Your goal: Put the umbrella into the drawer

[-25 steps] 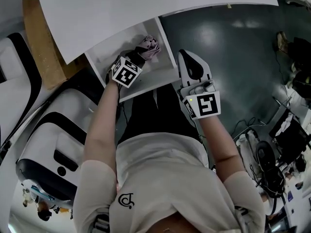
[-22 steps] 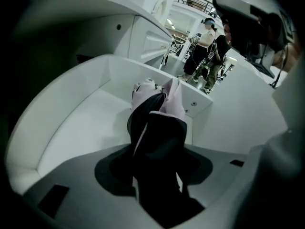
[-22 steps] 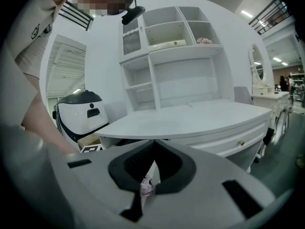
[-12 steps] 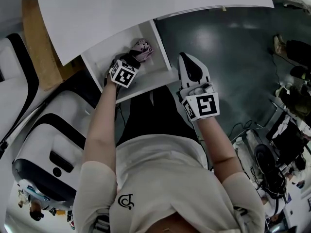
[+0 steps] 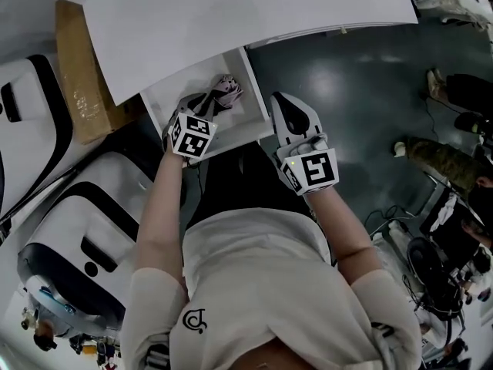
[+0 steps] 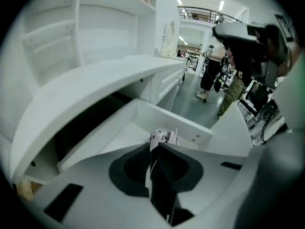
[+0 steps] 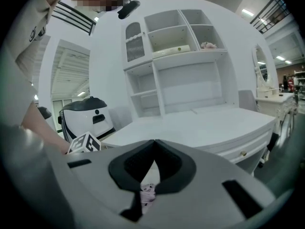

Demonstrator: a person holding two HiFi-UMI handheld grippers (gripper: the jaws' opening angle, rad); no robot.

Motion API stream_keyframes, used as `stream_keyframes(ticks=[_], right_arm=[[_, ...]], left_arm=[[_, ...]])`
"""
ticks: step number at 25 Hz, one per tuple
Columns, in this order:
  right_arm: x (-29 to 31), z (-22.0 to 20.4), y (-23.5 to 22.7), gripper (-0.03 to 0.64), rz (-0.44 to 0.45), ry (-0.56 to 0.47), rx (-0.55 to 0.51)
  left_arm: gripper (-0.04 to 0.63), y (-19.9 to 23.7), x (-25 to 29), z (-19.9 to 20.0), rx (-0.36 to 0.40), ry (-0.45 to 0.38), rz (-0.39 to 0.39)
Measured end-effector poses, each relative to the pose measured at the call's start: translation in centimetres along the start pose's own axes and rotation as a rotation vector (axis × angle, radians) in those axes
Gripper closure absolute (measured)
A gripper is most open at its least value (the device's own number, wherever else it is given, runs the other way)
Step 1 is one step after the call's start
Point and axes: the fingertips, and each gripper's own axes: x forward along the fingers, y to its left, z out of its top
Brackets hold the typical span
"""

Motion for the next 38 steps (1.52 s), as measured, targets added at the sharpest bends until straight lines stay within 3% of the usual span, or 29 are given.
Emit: stream_keyframes(ticks=[2, 14, 23, 28, 33, 38], right_arm=[[0.2, 1.4, 0.6, 0.611, 0.018, -0.020, -0.014], [-0.5, 9.7, 5.9, 0.611, 0.172, -0.100, -0.072], [0.1, 17.1, 8.2, 0.611, 0.251, -0.219, -0.132], [-0.2, 21.5, 10.1, 0.612, 0.315, -0.295, -0.244], [-0.2, 23.6, 11.1, 0.612, 0.359, -0.323, -0.275], [-0.2, 24.2, 11.1, 0.612, 0.371, -0.339, -0.264]], left_arm=[[0.583, 0.1, -2.1, 1.9, -0.024, -0.062, 0.005], [0.583, 1.0, -19.4, 12.4, -0.064, -0.498, 0.097], [0.584, 3.9, -31.5, 17.0, -0.098, -0.784, 0.265], [0.583, 4.9, -37.9, 18.8, -0.116, -0.939, 0.336], [0.583, 5.4, -41.4, 19.0, -0.139, -1.008, 0.379], [0.583, 6.0, -42.0, 18.8, -0.166, -1.019, 0.388]])
